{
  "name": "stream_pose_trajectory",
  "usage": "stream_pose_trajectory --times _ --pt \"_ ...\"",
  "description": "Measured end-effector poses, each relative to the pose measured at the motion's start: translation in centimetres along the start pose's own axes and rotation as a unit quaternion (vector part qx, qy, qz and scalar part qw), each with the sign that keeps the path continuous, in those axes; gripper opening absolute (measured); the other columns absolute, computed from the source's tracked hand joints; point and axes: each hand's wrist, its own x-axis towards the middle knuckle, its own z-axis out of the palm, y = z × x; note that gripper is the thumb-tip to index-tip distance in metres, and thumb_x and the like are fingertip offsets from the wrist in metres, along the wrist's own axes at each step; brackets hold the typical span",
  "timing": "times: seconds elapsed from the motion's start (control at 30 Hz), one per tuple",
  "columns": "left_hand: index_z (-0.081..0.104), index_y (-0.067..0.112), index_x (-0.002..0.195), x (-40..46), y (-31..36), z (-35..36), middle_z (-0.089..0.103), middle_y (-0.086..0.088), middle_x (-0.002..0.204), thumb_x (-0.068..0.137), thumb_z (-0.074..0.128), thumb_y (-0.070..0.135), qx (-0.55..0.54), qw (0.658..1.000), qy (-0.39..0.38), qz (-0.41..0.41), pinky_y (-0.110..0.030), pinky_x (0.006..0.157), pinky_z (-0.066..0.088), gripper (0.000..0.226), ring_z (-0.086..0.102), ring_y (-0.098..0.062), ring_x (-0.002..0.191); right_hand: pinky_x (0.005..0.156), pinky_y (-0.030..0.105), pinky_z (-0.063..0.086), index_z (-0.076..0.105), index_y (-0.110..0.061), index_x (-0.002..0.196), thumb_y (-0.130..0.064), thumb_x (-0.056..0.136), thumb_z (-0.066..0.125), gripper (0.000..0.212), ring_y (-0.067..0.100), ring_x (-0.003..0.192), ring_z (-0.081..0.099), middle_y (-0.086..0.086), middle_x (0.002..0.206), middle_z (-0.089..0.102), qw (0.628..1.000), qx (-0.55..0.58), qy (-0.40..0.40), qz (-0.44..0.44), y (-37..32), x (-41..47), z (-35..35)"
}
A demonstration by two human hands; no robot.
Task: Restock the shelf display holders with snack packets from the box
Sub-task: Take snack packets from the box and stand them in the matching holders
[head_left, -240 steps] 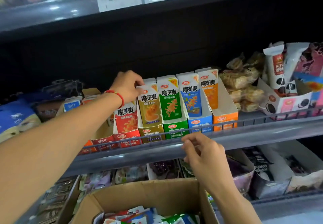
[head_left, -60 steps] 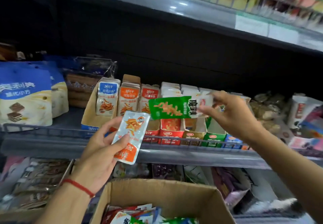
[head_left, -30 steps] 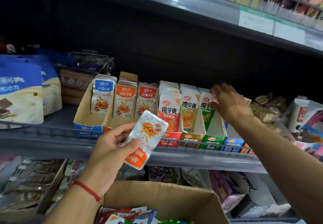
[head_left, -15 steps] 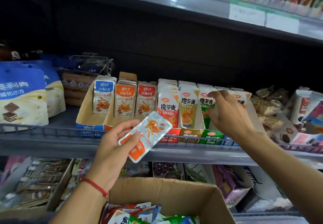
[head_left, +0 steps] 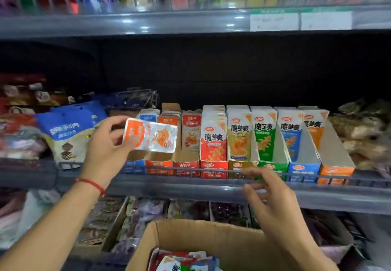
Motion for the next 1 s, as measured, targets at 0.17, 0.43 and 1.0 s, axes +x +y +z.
stream_pose_trajectory --times 0.17,0.43,1.0 --pt "0.073 0.021 0.1 6.9 2.1 1.1 0.076 0.003 0.094 0.091 0.069 0.012 0.228 0.965 -0.049 0.117 -0.034 0.086 0.056 0.013 0.071 -0.015 0.094 0.072 0.016 0.056 0.062 -0.034 0.112 -0.012 0.095 0.069 0.028 -0.002 0.09 0.066 -0.02 0.106 0.069 0.997 0.059 -0.03 0.045 0.6 0.5 2.0" --pt "0.075 0.026 0.104 11.3 2.3 7.7 0.07 0.004 0.11 0.094 0.07 0.014 0.424 0.868 -0.22 0.135 -0.03 0.084 0.053 0.017 0.064 -0.012 0.1 0.07 0.018 0.058 0.06 -0.036 0.115 -0.014 0.096 0.068 0.03 -0.008 0.091 0.063 -0.021 0.105 0.065 0.995 0.043 -0.05 0.068 1.6 0.3 3.0" --pt "0.07 0.017 0.103 11.5 -0.4 9.3 0.062 0.002 0.101 0.085 0.079 0.013 0.424 0.885 -0.101 0.164 -0.027 0.075 0.048 0.02 0.061 -0.014 0.093 0.065 0.008 0.05 0.059 -0.036 0.11 -0.012 0.095 0.068 0.03 -0.003 0.081 0.064 -0.013 0.106 0.063 0.996 -0.021 -0.083 0.032 3.0 0.3 1.5"
